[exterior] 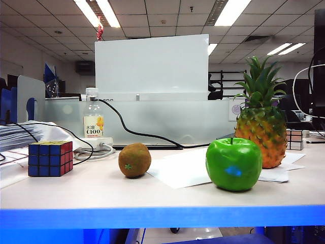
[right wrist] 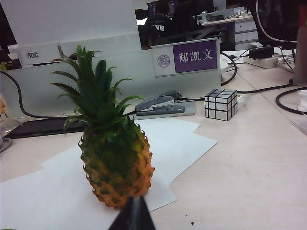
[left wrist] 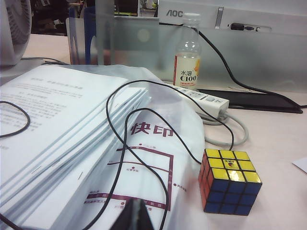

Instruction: Arrange all the fruits from large to small from left to right in a row.

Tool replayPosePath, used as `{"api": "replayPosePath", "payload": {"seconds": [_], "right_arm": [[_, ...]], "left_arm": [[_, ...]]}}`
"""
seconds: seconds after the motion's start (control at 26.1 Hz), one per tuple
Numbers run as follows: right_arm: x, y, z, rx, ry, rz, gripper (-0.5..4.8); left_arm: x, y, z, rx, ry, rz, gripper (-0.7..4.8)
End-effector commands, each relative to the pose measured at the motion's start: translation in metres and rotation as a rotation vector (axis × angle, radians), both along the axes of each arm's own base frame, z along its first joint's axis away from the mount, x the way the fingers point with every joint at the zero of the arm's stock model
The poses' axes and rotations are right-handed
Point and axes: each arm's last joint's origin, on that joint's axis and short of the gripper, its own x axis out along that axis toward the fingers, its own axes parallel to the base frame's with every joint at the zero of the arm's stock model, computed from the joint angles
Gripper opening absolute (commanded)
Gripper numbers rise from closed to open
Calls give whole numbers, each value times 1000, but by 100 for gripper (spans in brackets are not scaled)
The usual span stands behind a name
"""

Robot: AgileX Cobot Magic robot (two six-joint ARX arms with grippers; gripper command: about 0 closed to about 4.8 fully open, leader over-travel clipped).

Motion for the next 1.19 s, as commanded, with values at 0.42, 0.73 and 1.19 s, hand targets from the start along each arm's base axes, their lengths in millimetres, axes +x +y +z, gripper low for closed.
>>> {"api": "replayPosePath", "payload": {"seconds": [0.42, 0.73, 1.19], "right_arm": [[0, 0, 1, -3, -15, 2, -6], [0, 0, 1, -2, -16, 4, -6], [-3, 6, 11, 686, -3, 295, -6]], "left_arm": [[0, 0, 2, 5, -15, 2, -5], [0, 0, 2, -3, -16, 1, -5], [-1, -7, 2, -398, 20, -234, -5]]}}
